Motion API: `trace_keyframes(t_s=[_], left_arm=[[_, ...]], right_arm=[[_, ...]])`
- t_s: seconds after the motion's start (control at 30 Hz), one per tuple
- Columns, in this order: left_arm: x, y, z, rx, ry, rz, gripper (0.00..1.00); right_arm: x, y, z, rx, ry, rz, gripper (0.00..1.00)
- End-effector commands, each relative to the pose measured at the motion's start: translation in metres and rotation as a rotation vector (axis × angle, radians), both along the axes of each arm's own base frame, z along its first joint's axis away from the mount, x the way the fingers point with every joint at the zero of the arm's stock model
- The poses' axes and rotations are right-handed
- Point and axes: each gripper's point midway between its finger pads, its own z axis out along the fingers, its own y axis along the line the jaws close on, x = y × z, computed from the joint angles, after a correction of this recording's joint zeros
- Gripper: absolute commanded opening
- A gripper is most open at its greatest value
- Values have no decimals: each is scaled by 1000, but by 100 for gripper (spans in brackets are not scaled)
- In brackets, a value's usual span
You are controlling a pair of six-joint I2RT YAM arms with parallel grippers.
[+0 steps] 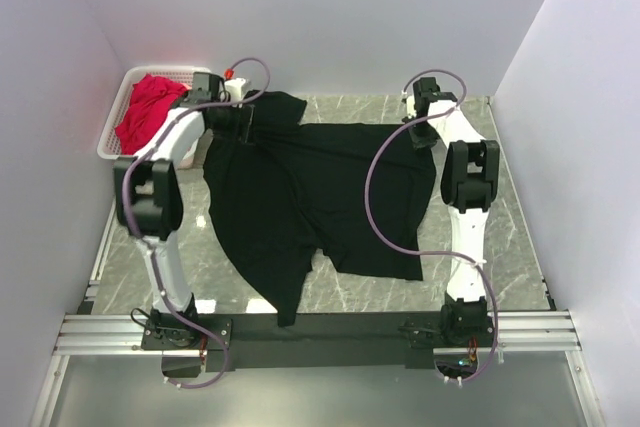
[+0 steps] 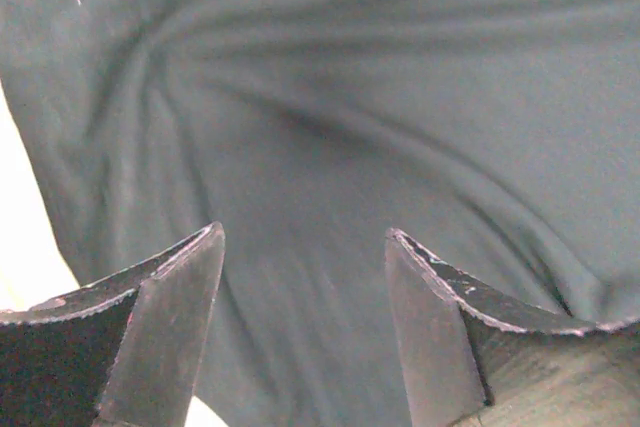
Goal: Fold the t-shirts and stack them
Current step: Flatten the tshirt out
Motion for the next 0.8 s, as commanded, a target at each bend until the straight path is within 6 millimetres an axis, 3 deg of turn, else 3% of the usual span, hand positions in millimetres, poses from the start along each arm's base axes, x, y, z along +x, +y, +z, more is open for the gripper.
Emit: trace_keyframes(t_s=[0.0, 0.03, 0.07, 0.17, 0.2, 0.23, 0.27, 0.3, 0.37, 0.43, 0.47, 0.5, 0.57, 0.6, 0.67, 0.77], left_arm=[[-45, -10, 8, -57, 44, -66, 70], [-54, -11, 1, -61, 69, -67, 70], [-73, -10, -14, -62, 118, -61, 69], [-103, -6, -39, -42, 196, -46, 68], [-111, -5, -43, -37, 220, -45, 68], [-117, -4, -44, -30, 225, -48, 68], [-128, -2, -52, -15, 251, -51, 68], [-133, 0, -54, 9, 257, -49, 69], [-142, 4, -57, 43, 266, -53, 70], [-145, 7, -60, 75, 271, -51, 70], [-146, 8, -60, 86, 268, -52, 69], [-146, 9, -61, 94, 265, -51, 70], [-146, 10, -62, 104, 257, -50, 69], [-147, 8, -62, 102, 259, -54, 70], [-148, 7, -64, 97, 263, -57, 69], [-151, 4, -65, 101, 265, -65, 69]], right_arm=[[28, -34, 5, -138, -74, -44, 26], [30, -38, 1, -157, -69, -50, 21], [31, -39, 4, -158, -67, -56, 24], [34, -34, 40, -119, -129, -63, 31], [24, -29, 65, -92, -155, -58, 35], [17, -24, 78, -58, -163, -60, 46], [2, -15, 88, 16, -143, -49, 52], [-17, -9, 112, 57, -155, -42, 55], [-53, 11, 123, 169, -93, -26, 59], [-100, 26, 122, 251, -12, -24, 59], [-134, 36, 101, 291, 100, -24, 59], [-151, 41, 103, 320, 119, -26, 59], [-181, 51, 87, 364, 196, -37, 58], [-206, 59, 72, 400, 266, -39, 58], [-233, 64, 55, 421, 345, -51, 57], [-252, 79, 47, 496, 408, -53, 57]])
